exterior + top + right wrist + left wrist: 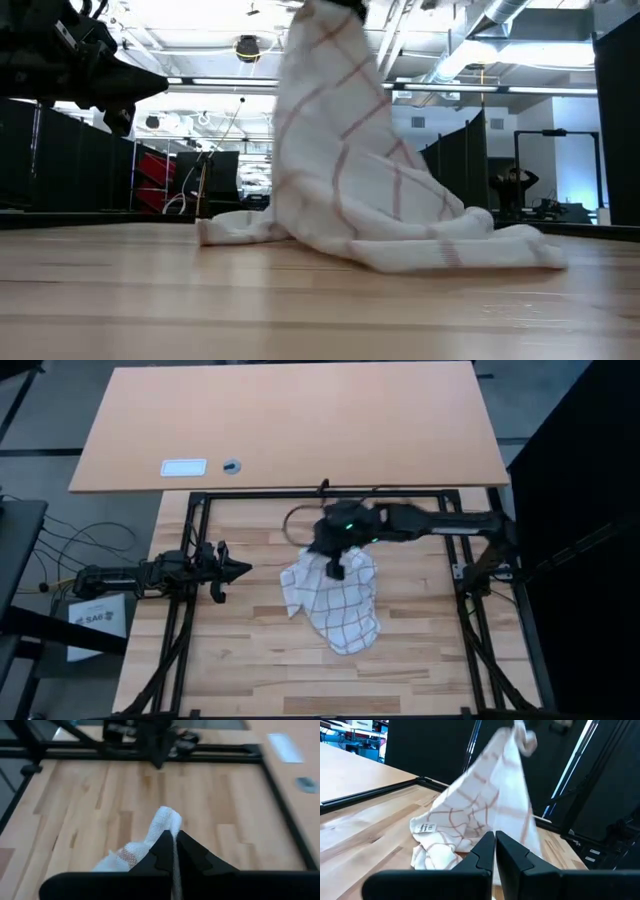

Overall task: Roll towel
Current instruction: Fold the white checkered towel

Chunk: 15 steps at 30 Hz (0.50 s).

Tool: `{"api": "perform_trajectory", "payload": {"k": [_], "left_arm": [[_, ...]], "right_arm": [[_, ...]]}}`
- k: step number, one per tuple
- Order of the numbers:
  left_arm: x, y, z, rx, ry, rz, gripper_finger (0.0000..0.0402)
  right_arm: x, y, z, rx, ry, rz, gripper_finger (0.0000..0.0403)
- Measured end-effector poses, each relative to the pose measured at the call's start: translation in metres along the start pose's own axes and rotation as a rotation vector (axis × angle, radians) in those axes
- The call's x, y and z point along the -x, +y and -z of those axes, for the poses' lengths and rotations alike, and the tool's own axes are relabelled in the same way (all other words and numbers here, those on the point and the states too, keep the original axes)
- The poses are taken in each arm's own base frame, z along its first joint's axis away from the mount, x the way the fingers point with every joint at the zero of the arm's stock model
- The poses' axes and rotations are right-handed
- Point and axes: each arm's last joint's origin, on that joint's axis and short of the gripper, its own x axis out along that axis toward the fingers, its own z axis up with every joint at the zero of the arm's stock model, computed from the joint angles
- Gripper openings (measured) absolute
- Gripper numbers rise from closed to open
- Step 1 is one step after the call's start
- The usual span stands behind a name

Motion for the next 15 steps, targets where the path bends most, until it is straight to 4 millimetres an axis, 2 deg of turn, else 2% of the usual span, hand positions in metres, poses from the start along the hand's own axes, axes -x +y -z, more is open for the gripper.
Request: {"api": "perform_trajectory", "payload": {"k": [6,11,15], "left_arm": [[-0.005,0.0,0.002,-0.04,0.09,-0.029,0.0009],[-0.018,-0.005,-0.011,-0.095,0.177,-0.052,0.0048],[-0.035,-0.01,-0.02,-0.157,0.271,-0.093,0.0075]], "right_arm": [[0.054,-0.012,0.0,-0.024,0.006,0.094,0.0],[0.096,-0.02,0.006,-0.064,0.016,0.13,0.0],[0.128,-0.018,0.008,-0.084,-0.025,0.137,0.0]]}}
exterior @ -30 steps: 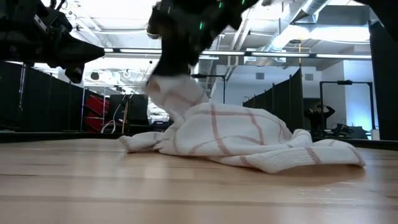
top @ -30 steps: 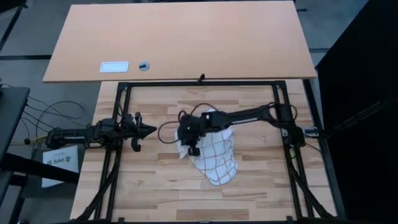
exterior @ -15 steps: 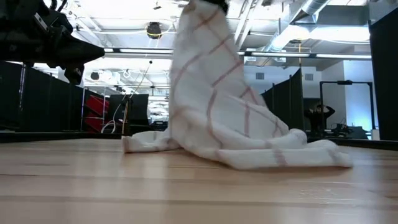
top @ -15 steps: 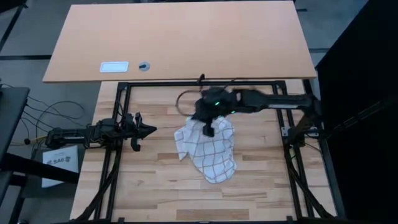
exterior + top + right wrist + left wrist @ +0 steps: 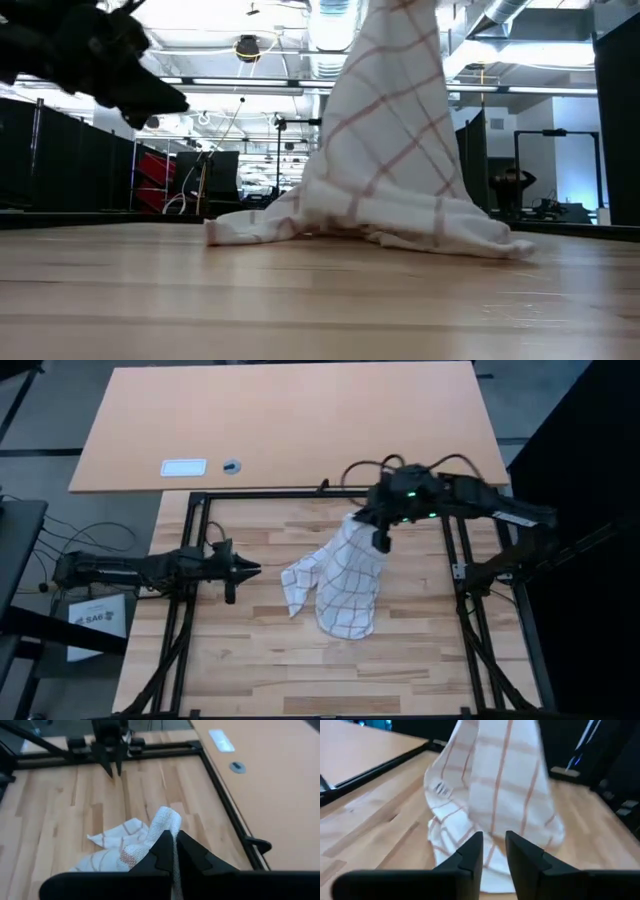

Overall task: Roll towel
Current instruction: Fold the white checkered towel

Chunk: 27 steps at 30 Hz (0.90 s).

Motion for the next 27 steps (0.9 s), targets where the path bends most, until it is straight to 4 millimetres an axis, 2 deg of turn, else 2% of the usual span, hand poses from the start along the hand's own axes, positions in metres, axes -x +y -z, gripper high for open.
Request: {"api": "perform_trajectory", "payload": {"k": [7,14,19,27], "left_arm": [[-0.036,-0.005,-0.022,-0.085,0.145,-0.051,0.0082],[-0.073,-0.007,-0.033,-0.161,0.252,-0.059,0.0082],[-0.098,-0.012,-0.042,-0.17,0.22,0.03,0.0082],[-0.141,-0.019,-0.066,-0.1,0.194,0.231,0.0086]], "right_arm": [[0.056,0.022,0.001,-0.093,-0.127,-0.113,0.0],[0.09,0.043,0.011,-0.184,-0.134,-0.234,0.0],[0.093,0.051,0.018,-0.175,-0.094,-0.201,0.0],[0.075,0.057,0.028,-0.159,-0.033,-0.173,0.0]]}}
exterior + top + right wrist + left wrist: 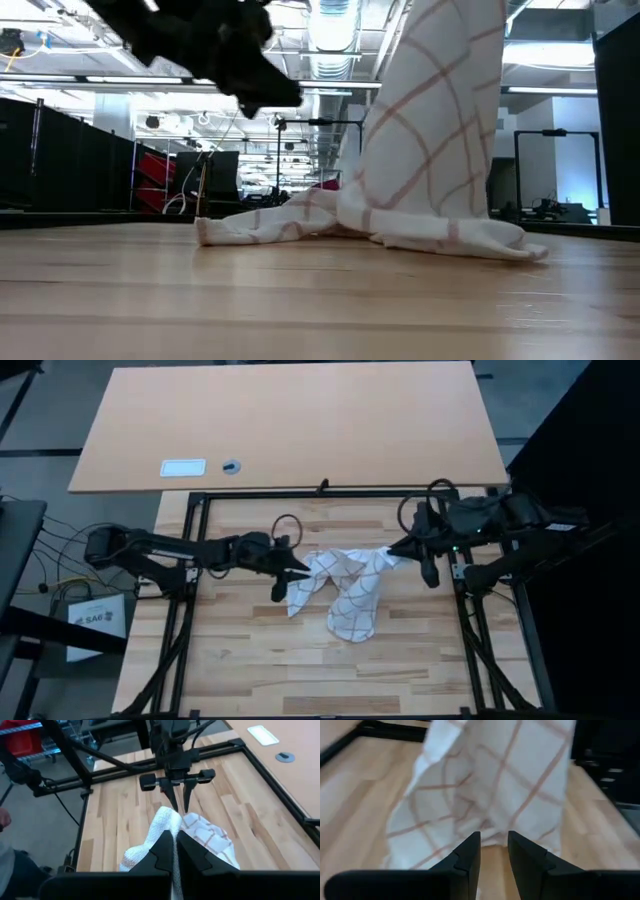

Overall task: Roll towel
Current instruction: Fold the white checkered towel

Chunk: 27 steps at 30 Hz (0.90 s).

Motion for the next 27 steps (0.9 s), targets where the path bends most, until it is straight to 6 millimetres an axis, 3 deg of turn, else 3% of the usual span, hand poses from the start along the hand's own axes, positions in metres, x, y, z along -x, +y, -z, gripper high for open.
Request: {"api": "perform_trajectory", "payload": {"k": [11,15,21,27], "left_arm": [[-0.082,0.019,0.009,-0.083,0.109,0.045,0.0095],[-0.104,0.026,0.0,-0.099,0.062,0.117,0.0095],[-0.12,0.039,-0.017,-0.093,0.015,0.271,0.0095],[-0.118,0.048,-0.022,-0.13,-0.011,0.306,0.0095]], "right_arm": [[-0.008,0.017,0.0,-0.007,-0.073,-0.09,0.0],[-0.006,0.026,-0.001,-0.027,-0.101,-0.141,0.0],[-0.002,0.039,0.004,-0.092,-0.079,-0.203,0.0],[0.001,0.048,0.007,-0.134,-0.07,-0.237,0.0]]}}
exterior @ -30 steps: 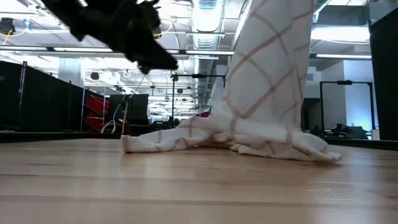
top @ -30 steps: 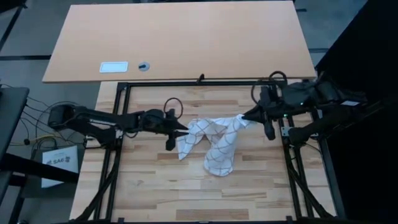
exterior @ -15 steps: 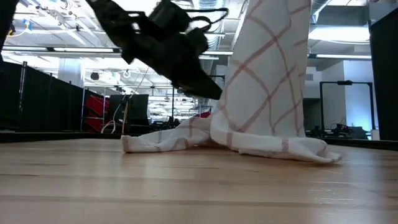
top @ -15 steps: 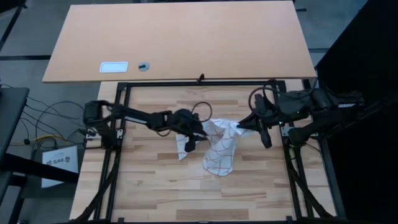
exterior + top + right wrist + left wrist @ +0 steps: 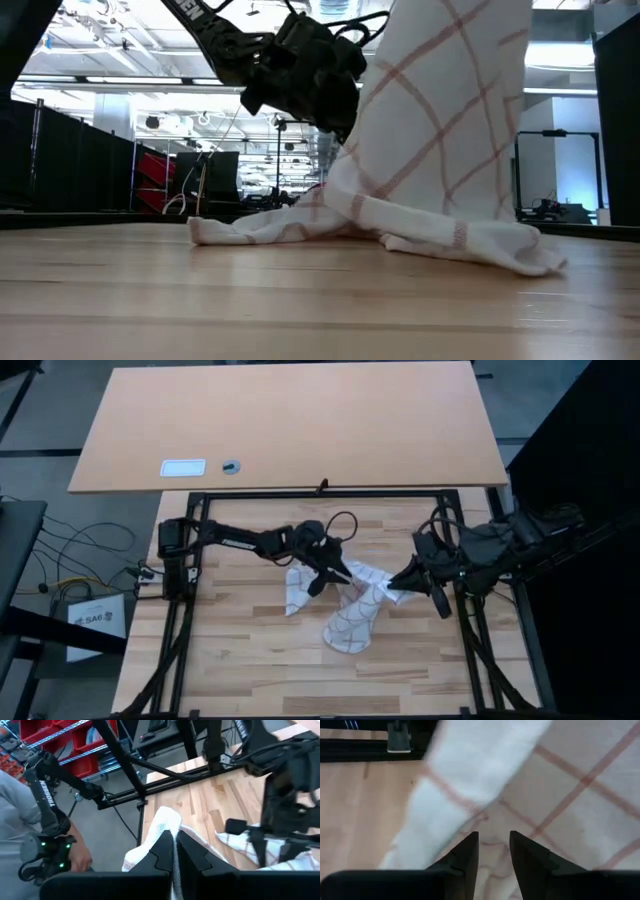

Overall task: Roll towel
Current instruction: Fold the white checkered towel

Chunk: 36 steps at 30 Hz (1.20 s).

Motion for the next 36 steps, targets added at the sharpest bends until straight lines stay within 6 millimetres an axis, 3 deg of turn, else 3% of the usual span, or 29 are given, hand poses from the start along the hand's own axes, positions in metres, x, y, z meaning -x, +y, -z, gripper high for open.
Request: {"api": "perform_trajectory", "payload": {"k": [10,21,31,36], "left_arm": [[-0.011,-0.025,-0.006,-0.056,-0.046,0.231,0.0095],[-0.029,-0.06,-0.007,-0.148,-0.028,0.26,0.0095],[-0.027,-0.054,-0.006,-0.07,-0.01,0.18,0.012],[-0.035,-0.064,-0.007,-0.14,-0.03,0.206,0.0141]], "right_arm": [[0.0,0.001,-0.001,-0.017,-0.015,-0.002,0.0],[-0.001,-0.003,-0.005,-0.028,-0.039,0.013,0.0],[-0.001,-0.004,-0.006,-0.032,-0.045,0.017,0.0],[-0.001,-0.005,-0.006,-0.033,-0.046,0.022,0.0]]}}
